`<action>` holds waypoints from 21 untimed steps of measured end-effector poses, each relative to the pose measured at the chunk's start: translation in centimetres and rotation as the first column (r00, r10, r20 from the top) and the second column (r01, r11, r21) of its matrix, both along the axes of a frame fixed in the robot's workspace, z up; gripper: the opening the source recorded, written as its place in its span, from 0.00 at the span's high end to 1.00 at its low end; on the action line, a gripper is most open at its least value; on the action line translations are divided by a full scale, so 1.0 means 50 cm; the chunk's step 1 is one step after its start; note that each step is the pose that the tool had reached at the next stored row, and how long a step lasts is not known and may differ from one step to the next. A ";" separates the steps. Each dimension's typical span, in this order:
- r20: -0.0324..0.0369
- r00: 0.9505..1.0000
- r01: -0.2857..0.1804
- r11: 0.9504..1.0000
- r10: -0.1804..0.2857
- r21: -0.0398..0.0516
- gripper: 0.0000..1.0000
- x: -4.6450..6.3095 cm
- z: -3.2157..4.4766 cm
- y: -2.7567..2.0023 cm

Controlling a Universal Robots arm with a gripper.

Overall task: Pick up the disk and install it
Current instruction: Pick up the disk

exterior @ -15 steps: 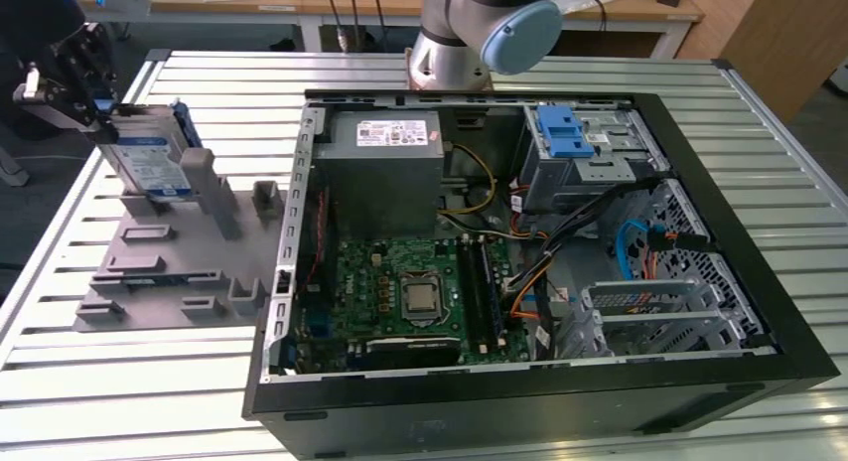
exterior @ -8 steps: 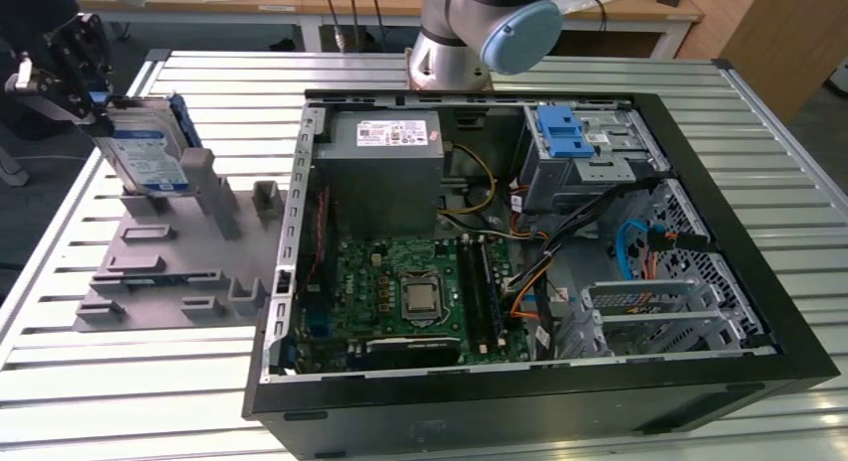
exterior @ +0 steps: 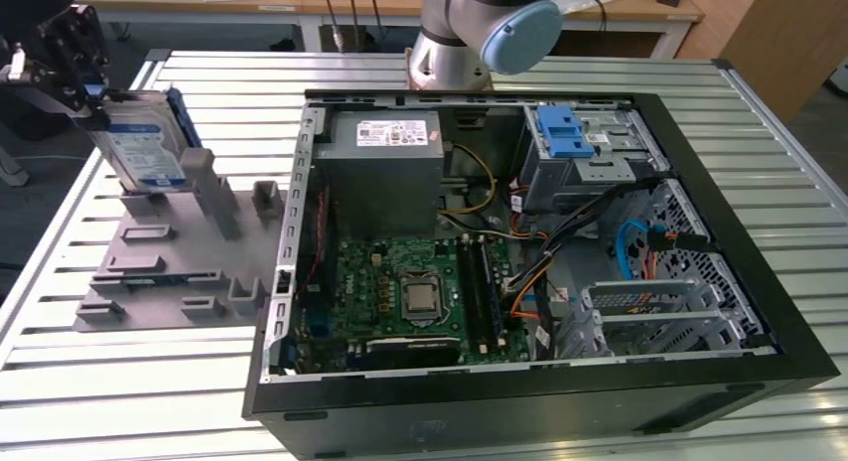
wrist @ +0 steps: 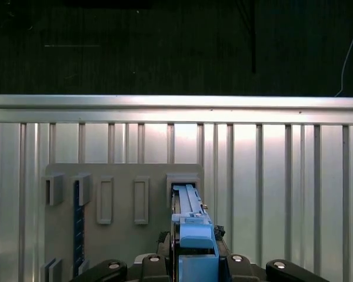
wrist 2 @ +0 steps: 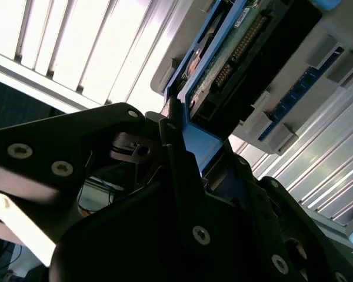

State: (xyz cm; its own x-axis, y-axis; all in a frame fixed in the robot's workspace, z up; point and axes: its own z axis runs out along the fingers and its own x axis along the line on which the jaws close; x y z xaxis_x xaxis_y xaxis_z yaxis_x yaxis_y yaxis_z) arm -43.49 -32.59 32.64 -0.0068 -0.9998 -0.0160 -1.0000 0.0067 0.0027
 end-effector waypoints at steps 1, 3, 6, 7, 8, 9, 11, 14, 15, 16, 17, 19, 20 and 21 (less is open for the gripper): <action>0.000 1.000 0.000 1.000 0.000 0.000 0.64 0.000 0.002 0.0000; 0.000 1.000 0.000 1.000 0.000 0.000 0.64 0.000 0.007 0.0000; 0.000 1.000 0.000 1.000 0.000 0.000 0.64 0.000 0.014 0.0000; 0.000 1.000 0.000 1.000 0.000 0.000 0.64 0.000 0.017 0.0000; 0.000 1.000 0.000 1.000 0.000 0.000 0.64 0.000 0.019 0.0000; 0.000 1.000 0.000 1.000 0.000 0.000 0.64 0.000 0.022 0.0000; 0.000 1.000 0.000 1.000 0.000 0.000 0.64 0.000 0.025 0.0000; 0.000 1.000 0.000 1.000 0.000 0.000 0.64 0.000 0.030 0.0000; 0.000 1.000 0.000 1.000 0.000 0.000 0.64 0.000 0.032 0.0000; 0.000 1.000 0.000 1.000 0.000 0.000 0.64 0.000 0.034 0.0000; 0.000 1.000 0.000 1.000 0.000 0.000 0.64 0.000 0.036 0.0000; 0.000 1.000 0.000 1.000 0.000 0.000 0.64 0.000 0.038 0.0000; 0.000 1.000 0.000 1.000 0.000 0.000 0.64 0.000 0.040 0.0000; 0.000 1.000 0.000 1.000 0.000 0.000 0.64 0.000 0.041 0.0000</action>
State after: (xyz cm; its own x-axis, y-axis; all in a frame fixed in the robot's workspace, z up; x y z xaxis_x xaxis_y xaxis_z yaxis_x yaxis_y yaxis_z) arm -43.49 -32.59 34.71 -0.0068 -0.9998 -0.0160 -1.0000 0.0067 0.0027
